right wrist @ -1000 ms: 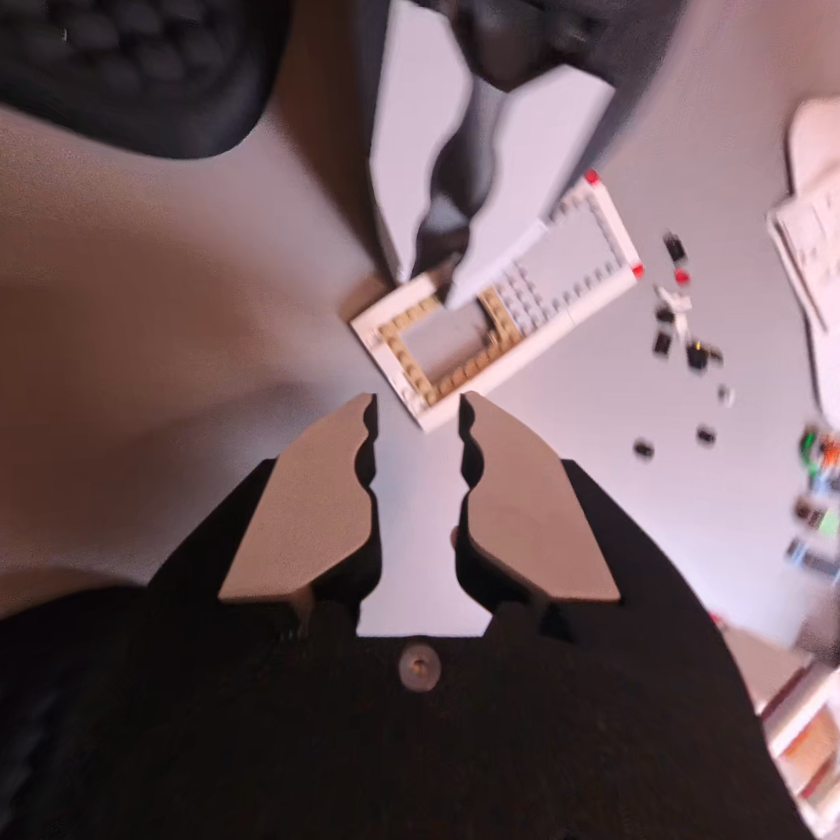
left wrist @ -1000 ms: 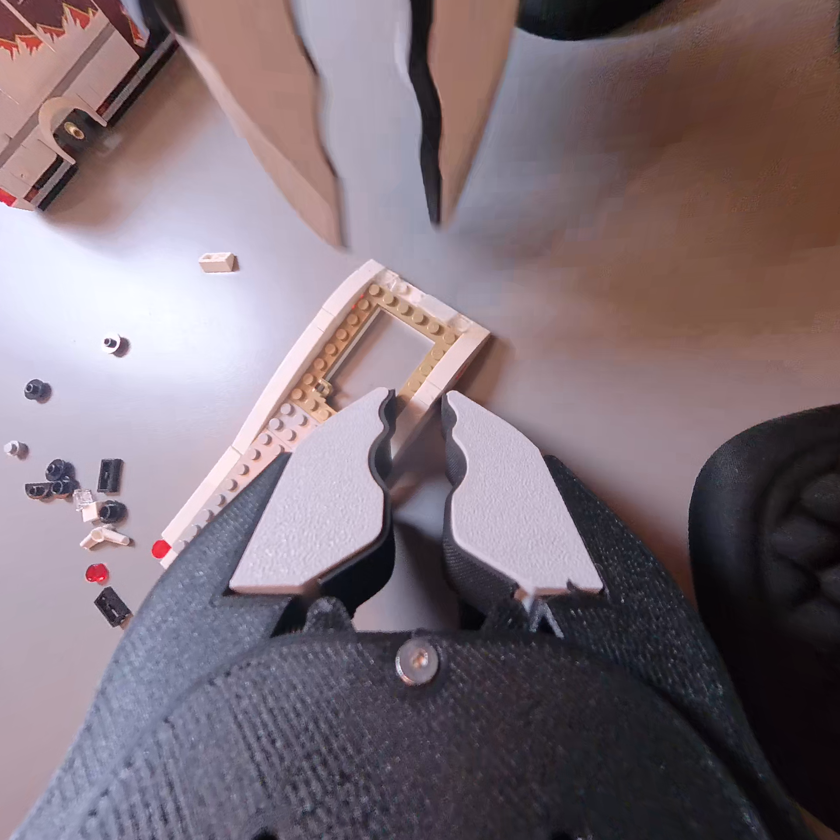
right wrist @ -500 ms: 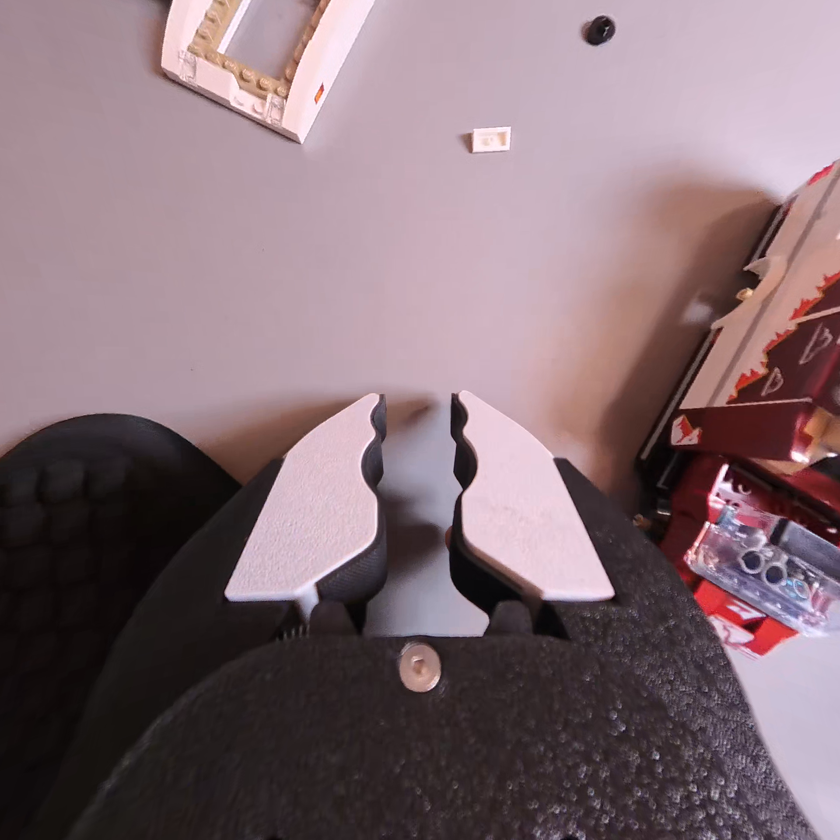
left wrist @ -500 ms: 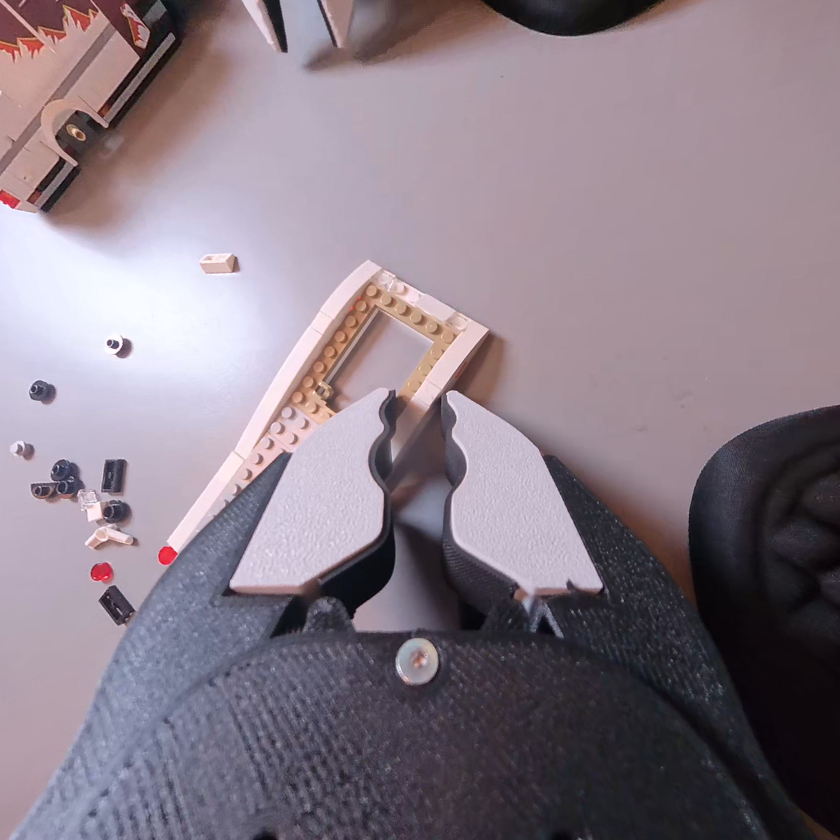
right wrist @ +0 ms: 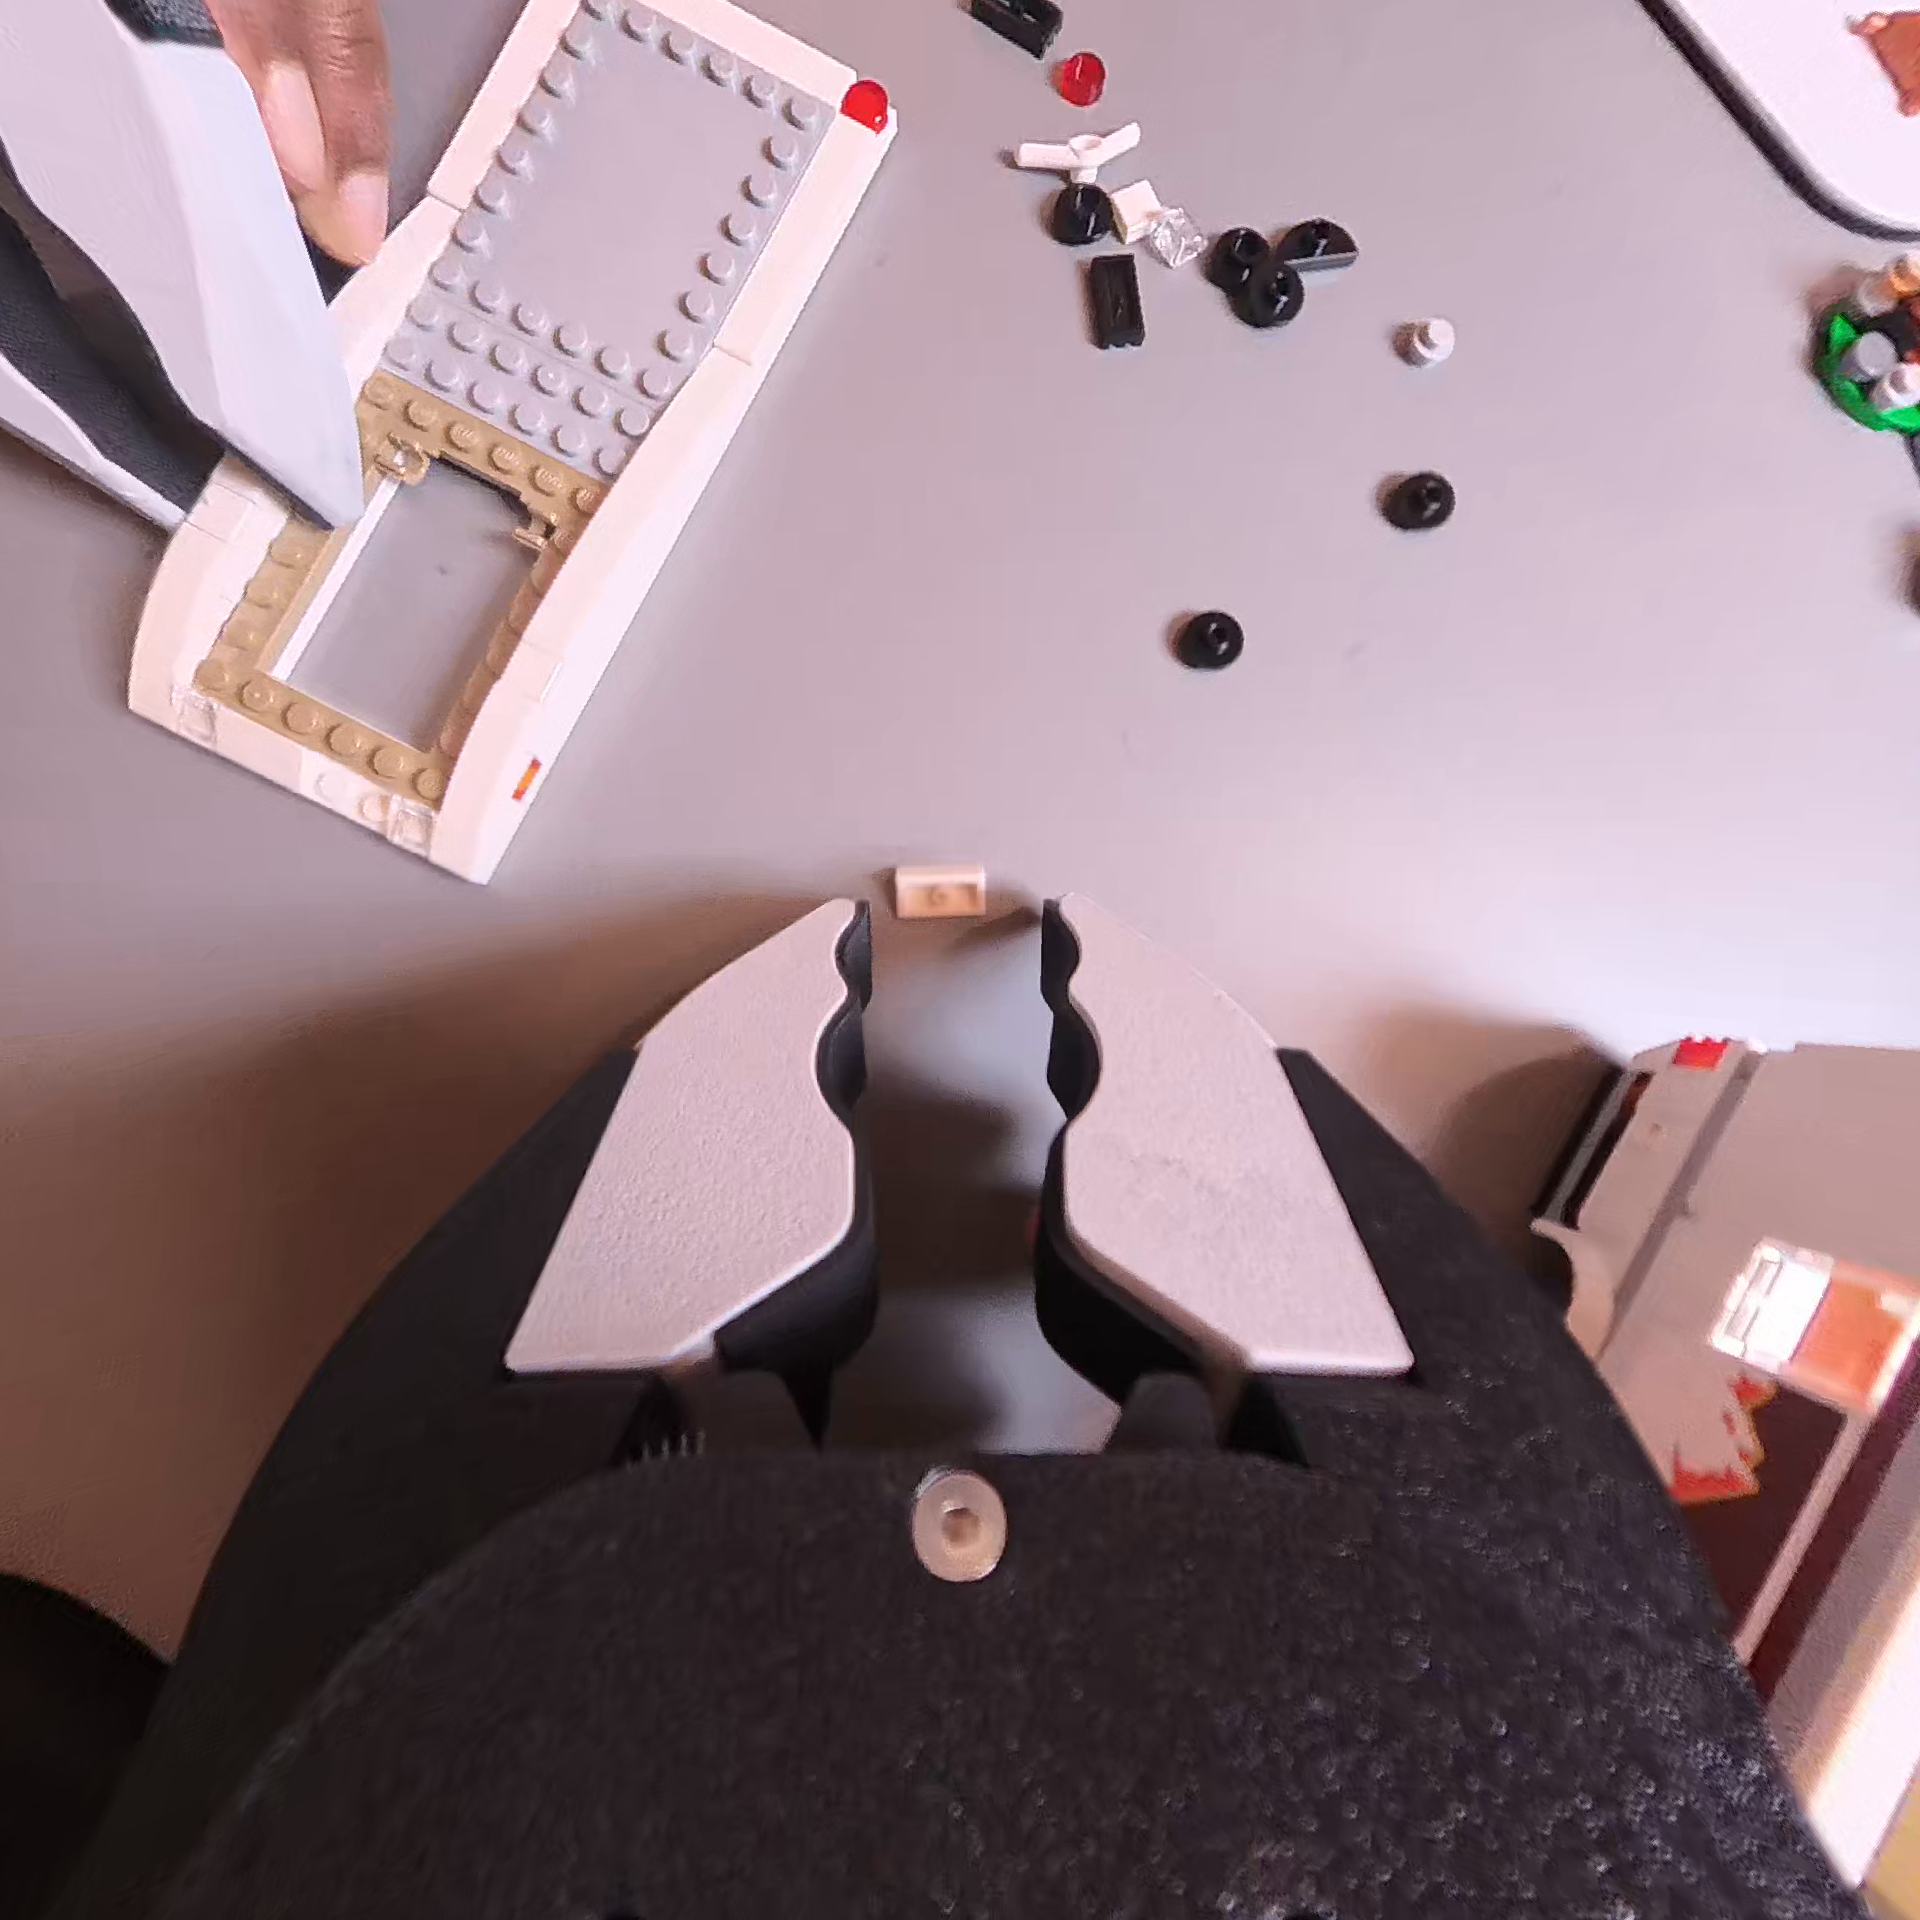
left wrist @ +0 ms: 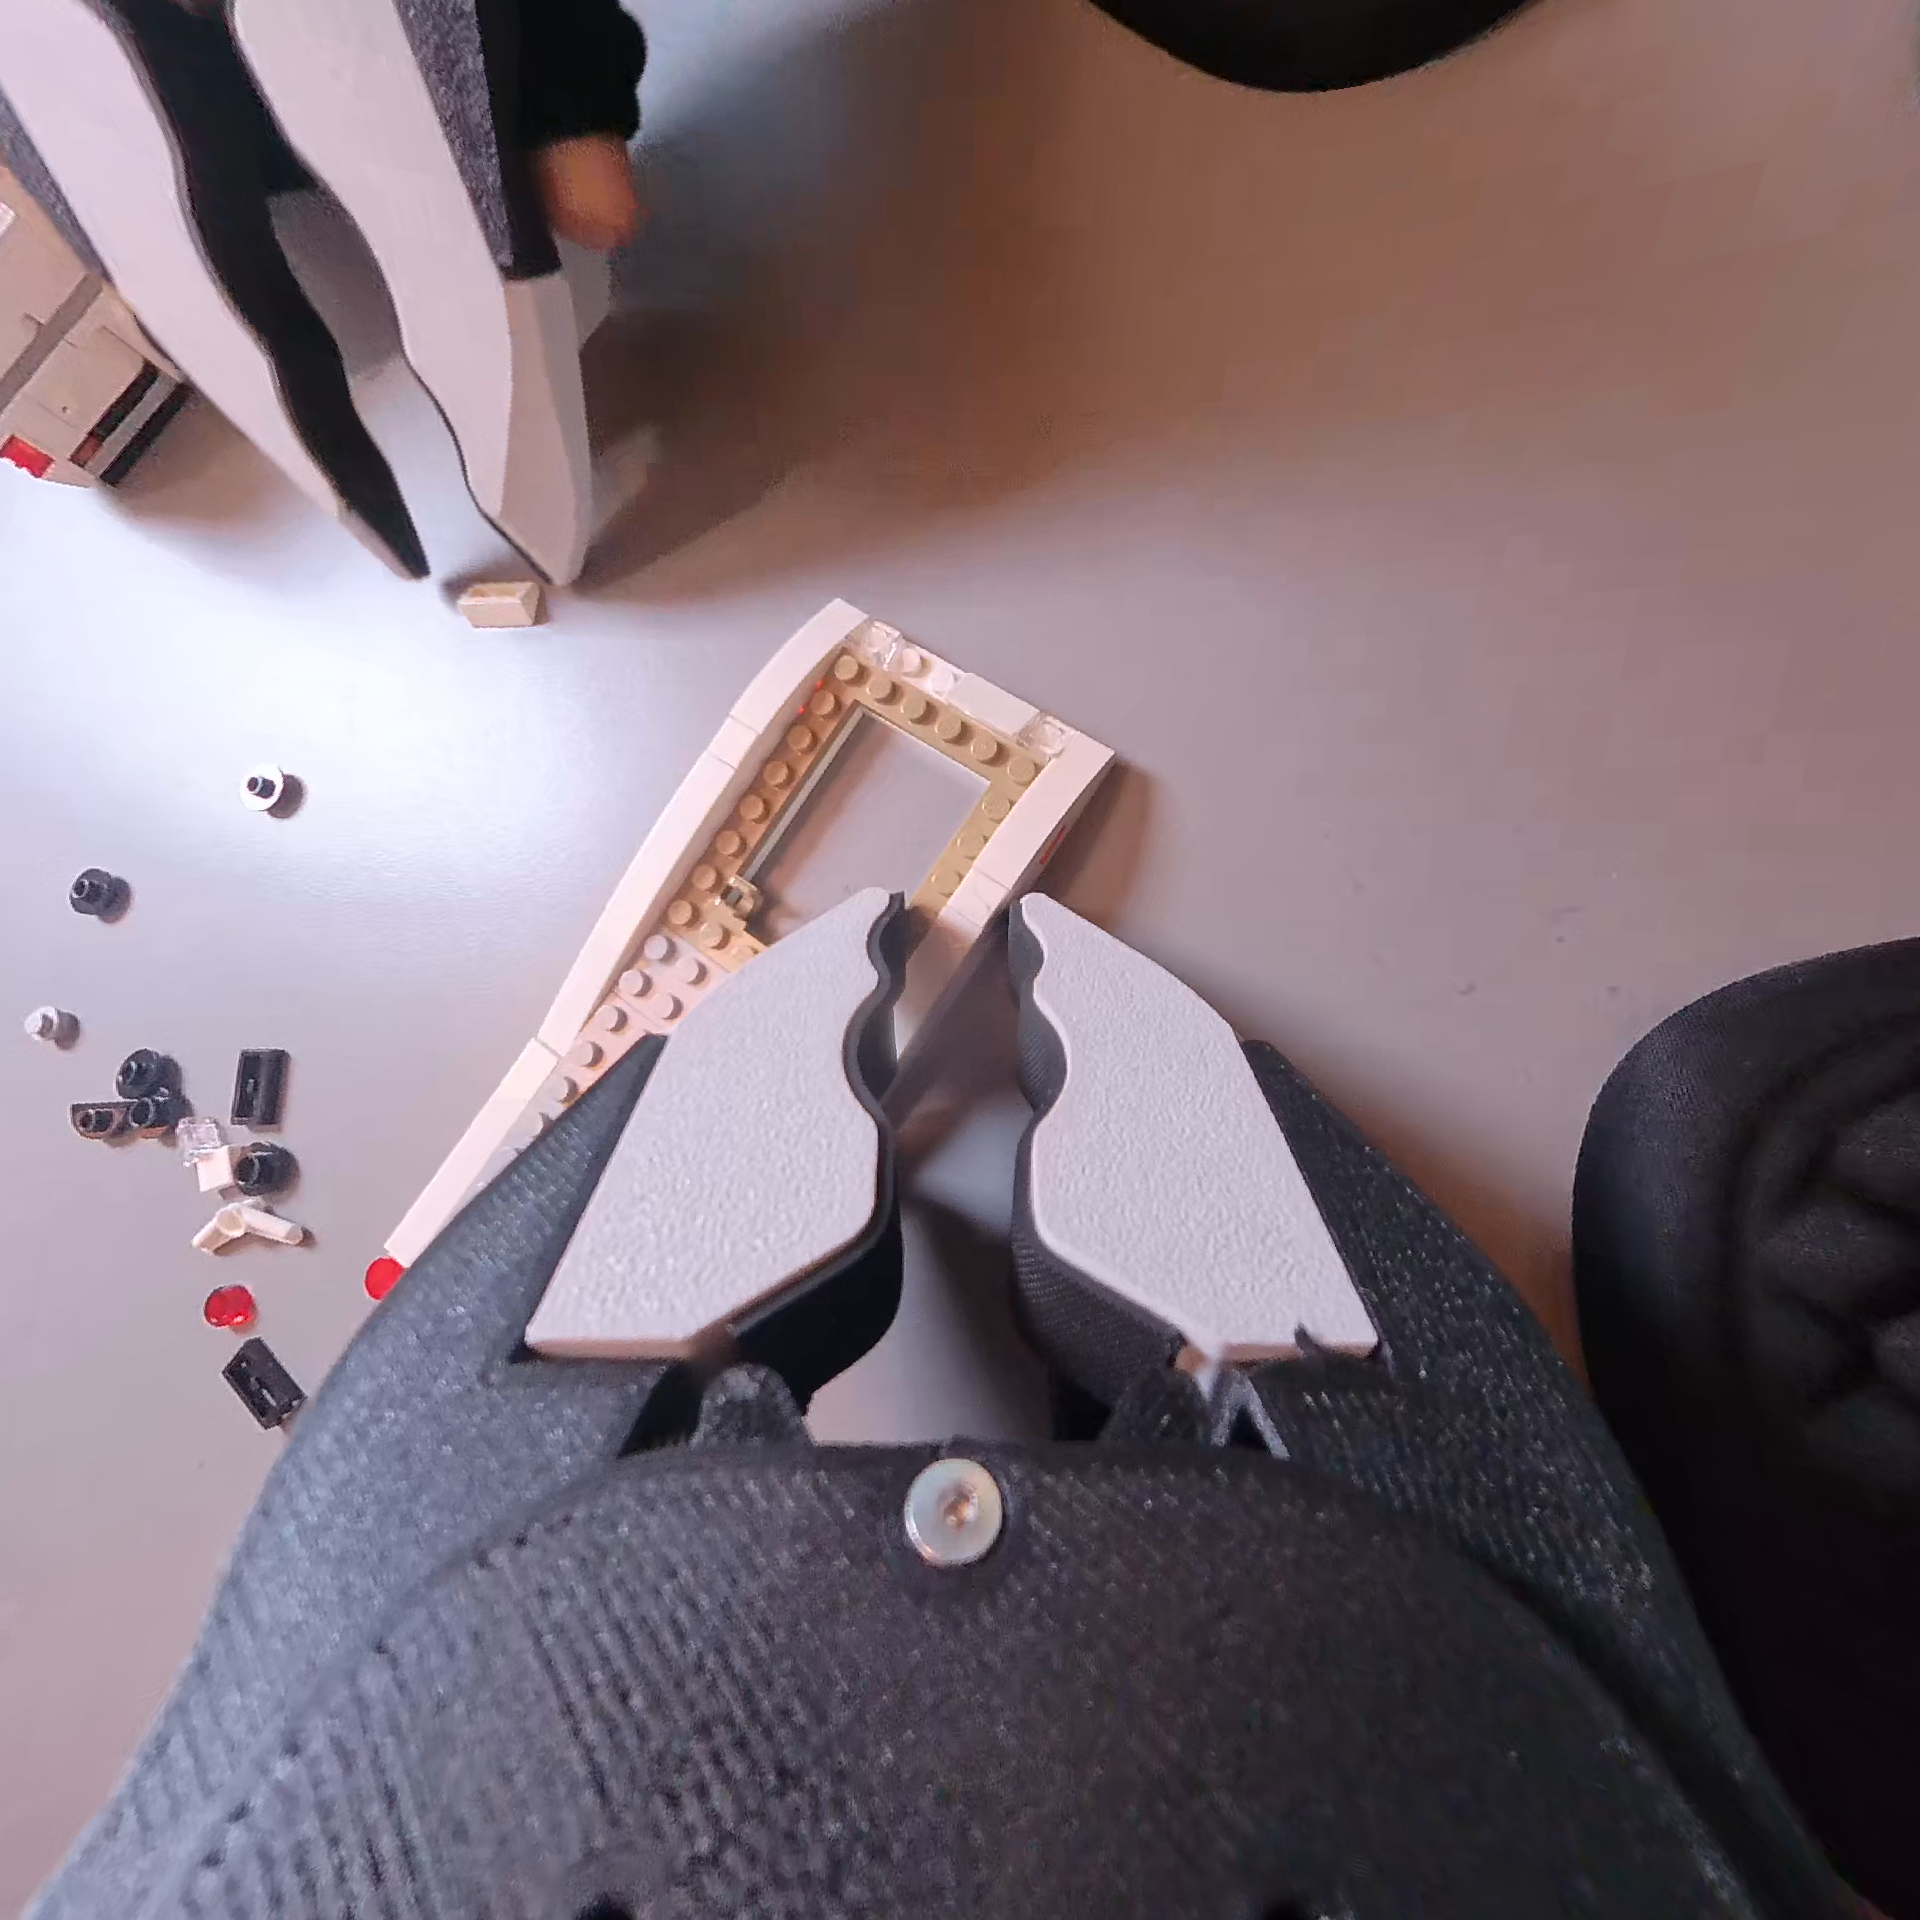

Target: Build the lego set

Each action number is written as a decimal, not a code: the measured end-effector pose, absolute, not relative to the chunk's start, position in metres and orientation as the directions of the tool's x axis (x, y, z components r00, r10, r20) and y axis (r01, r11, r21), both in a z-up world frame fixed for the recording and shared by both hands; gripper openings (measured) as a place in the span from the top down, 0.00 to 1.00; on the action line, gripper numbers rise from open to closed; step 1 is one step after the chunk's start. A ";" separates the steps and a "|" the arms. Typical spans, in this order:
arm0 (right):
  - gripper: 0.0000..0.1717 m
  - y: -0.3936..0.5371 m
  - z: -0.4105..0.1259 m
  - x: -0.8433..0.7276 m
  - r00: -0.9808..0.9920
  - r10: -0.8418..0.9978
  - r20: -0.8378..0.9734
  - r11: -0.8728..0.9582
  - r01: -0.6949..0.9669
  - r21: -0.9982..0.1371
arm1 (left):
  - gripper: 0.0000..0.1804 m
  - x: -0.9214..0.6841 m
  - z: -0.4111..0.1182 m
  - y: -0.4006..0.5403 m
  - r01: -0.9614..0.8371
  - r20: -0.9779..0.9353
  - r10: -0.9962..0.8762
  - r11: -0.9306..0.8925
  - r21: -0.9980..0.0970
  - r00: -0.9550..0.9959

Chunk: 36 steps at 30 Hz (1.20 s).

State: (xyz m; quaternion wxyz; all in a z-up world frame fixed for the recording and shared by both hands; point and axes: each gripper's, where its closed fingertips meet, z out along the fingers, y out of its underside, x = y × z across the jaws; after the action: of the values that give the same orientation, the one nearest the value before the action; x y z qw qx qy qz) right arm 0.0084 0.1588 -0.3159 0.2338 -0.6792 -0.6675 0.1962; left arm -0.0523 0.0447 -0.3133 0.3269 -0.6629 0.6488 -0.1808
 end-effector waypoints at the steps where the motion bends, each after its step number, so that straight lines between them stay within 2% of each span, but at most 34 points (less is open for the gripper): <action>1: 0.83 0.158 -0.316 0.006 0.019 0.999 0.045 0.010 0.817 -0.577 | 0.90 -0.052 -0.313 0.045 -0.742 -0.184 -0.979 0.056 -0.668 0.093; 3: 0.91 0.153 -0.317 0.005 -0.015 1.000 0.027 0.028 0.825 -0.564 | 0.90 -0.052 -0.313 0.045 -0.743 -0.184 -0.979 0.056 -0.667 0.092; 6: 0.91 0.149 -0.312 0.007 -0.030 0.998 0.057 0.057 0.826 -0.560 | 0.90 -0.052 -0.313 0.045 -0.741 -0.180 -0.979 0.052 -0.669 0.094; 8: 0.91 0.136 -0.292 0.002 -0.056 0.997 0.055 0.078 0.757 -0.648 | 0.89 -0.052 -0.313 0.044 -0.731 -0.162 -0.982 0.040 -0.681 0.098; 10: 0.91 0.118 -0.264 -0.003 -0.114 0.985 0.132 0.174 0.646 -0.743 | 0.88 -0.051 -0.308 0.041 -0.690 -0.098 -0.990 -0.002 -0.723 0.106; 14: 0.91 0.082 -0.229 -0.002 -0.135 0.953 0.272 0.304 0.445 -0.842 | 0.87 -0.040 -0.261 0.040 -0.423 0.086 -0.986 -0.139 -0.895 0.142; 16: 0.91 0.066 -0.217 -0.003 -0.114 0.940 0.321 0.340 0.354 -0.871 | 0.88 -0.028 -0.230 0.039 -0.248 0.201 -0.971 -0.227 -0.942 0.128; 19: 0.91 0.049 -0.197 -0.007 -0.071 0.913 0.401 0.406 0.243 -0.881 | 0.84 -0.012 -0.203 0.041 -0.045 0.358 -0.928 -0.364 -0.930 0.103; 22: 0.91 0.044 -0.190 -0.011 -0.032 0.864 0.503 0.495 0.237 -0.836 | 0.85 -0.004 -0.188 0.038 0.076 0.496 -0.868 -0.493 -0.866 0.027; 27: 0.91 0.042 -0.192 -0.012 -0.024 0.786 0.617 0.598 0.279 -0.751 | 0.95 0.001 -0.192 0.039 0.064 0.513 -0.856 -0.510 -0.858 0.056; 29: 0.91 0.042 -0.193 -0.012 -0.023 0.772 0.636 0.613 0.292 -0.734 | 0.95 0.001 -0.193 0.039 0.057 0.519 -0.853 -0.516 -0.855 0.058; 33: 0.91 0.040 -0.194 -0.012 -0.031 0.776 0.630 0.610 0.290 -0.738 | 0.96 0.000 -0.194 0.037 0.040 0.488 -0.871 -0.487 -0.873 0.051; 36: 0.91 0.038 -0.194 -0.013 -0.047 0.819 0.572 0.561 0.274 -0.781 | 0.97 -0.003 -0.194 0.034 0.016 0.422 -0.905 -0.421 -0.907 0.052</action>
State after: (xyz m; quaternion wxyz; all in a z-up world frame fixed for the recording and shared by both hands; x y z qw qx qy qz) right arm -0.0133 0.0377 -0.1938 0.5620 -0.4007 -0.6818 0.2423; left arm -0.0033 0.0342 -0.1944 0.3945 -0.6084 0.3656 -0.5836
